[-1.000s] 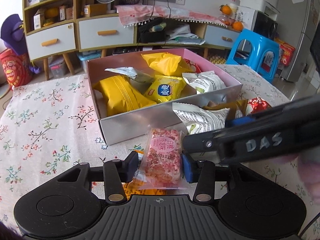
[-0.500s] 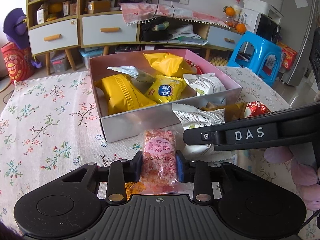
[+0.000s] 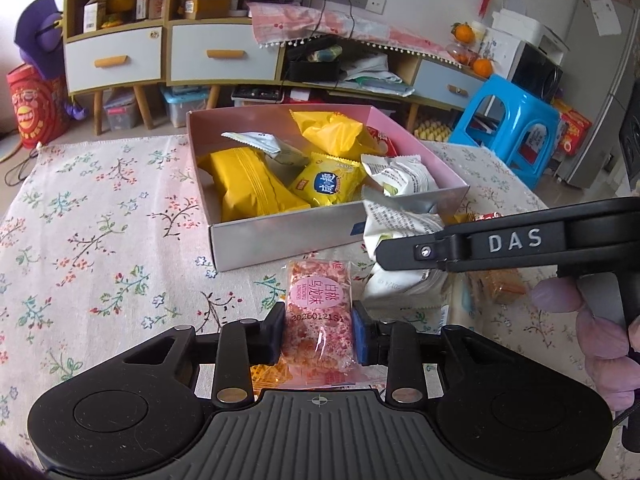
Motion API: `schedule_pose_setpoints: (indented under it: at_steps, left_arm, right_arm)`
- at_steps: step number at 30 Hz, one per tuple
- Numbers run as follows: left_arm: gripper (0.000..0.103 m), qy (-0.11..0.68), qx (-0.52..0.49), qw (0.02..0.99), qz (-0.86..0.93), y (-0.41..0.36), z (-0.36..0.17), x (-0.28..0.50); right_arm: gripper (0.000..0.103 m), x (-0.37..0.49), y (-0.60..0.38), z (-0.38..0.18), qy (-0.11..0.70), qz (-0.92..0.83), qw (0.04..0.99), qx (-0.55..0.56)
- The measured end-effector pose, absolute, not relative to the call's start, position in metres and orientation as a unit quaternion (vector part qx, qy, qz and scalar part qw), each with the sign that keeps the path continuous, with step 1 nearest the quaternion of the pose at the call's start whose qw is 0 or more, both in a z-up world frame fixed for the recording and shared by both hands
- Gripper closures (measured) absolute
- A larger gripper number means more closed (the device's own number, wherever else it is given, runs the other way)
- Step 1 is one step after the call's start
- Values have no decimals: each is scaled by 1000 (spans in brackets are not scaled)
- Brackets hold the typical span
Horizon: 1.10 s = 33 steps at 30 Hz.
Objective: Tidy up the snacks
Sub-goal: 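Grasp the pink pastry pack with the left tool while the right tool grasps a silver packet, then lower both held packs into the pink box and open both tools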
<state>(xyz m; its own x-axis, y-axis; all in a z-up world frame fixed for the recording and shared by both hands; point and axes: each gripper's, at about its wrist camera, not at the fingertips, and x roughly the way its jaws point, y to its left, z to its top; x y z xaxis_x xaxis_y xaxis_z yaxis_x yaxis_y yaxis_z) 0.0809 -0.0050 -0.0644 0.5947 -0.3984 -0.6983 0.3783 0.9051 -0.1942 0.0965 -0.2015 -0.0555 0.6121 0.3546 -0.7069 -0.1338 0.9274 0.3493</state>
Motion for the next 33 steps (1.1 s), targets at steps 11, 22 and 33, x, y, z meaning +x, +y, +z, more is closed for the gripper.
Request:
schedule_pose_setpoints:
  at_steps: [11, 22, 33]
  left_arm:
    - [73, 377, -55, 898, -219, 11, -39, 76]
    - [73, 346, -71, 910, -216, 10, -16, 90]
    - [73, 327, -54, 923, -194, -17, -23, 131]
  right_arm:
    - [80, 94, -208, -35, 393, 145, 894, 159]
    - [80, 102, -222, -20, 363, 122, 905, 184]
    - [79, 126, -232, -17, 344, 80, 915, 194]
